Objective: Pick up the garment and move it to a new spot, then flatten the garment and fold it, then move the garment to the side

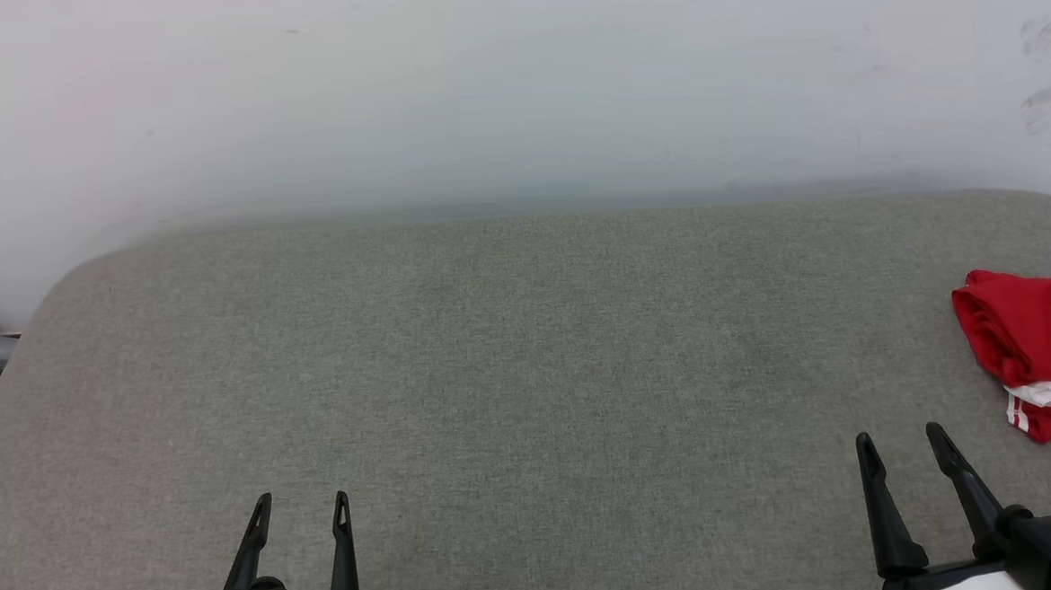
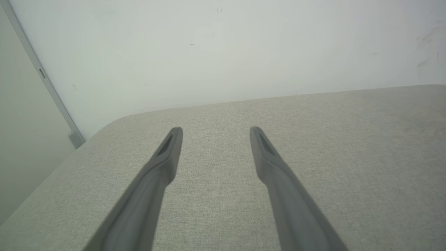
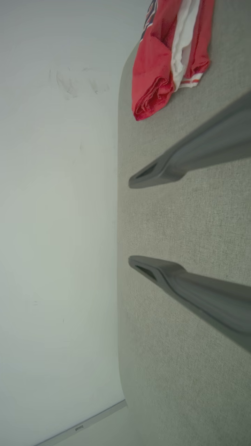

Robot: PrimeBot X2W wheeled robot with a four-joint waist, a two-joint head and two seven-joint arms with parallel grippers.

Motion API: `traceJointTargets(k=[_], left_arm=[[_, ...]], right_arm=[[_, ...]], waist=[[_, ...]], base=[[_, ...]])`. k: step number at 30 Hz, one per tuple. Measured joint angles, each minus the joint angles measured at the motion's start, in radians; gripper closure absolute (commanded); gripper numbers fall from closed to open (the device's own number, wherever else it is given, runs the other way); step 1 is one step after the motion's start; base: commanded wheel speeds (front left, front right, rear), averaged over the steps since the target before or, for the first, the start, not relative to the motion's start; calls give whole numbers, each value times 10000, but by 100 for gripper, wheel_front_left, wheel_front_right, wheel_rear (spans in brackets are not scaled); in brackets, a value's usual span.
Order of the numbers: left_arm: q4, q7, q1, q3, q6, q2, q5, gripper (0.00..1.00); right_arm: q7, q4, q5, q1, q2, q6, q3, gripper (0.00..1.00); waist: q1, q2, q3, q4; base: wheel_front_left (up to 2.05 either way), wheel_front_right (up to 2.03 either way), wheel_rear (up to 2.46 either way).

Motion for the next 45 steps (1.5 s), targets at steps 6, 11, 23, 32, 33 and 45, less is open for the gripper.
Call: traceJointTargets(k=[6,11,23,32,33,45], left_arm=[[-13,0,63,4,-104,-42,13,0],[-4,0,70,21,-201,-77,13,0],[548,56,239,63,-278,-140,31,100],[748,428,88,228,-568,-161,-2115,100],[771,485,36,249,-627,-161,-2324,100],[1053,903,-426,499,-982,-209,-4602,100]], right_arm=[[0,-366,-194,213,54,0,-4,0],[-2,-556,-364,367,86,0,-46,0],[27,-109,-359,445,105,2,-58,100],[414,163,1712,348,82,2,-31,100],[451,194,1929,319,79,2,-31,100],[888,476,4130,-112,21,0,-31,100]], waist=[[0,0,-95,1],[0,0,-123,45],[0,0,-119,80],[1,0,-70,60],[1,0,-65,58],[1,0,-9,35]], base=[[0,0,0],[0,0,0],[0,0,0],[0,0,0],[0,0,0],[0,0,0]])
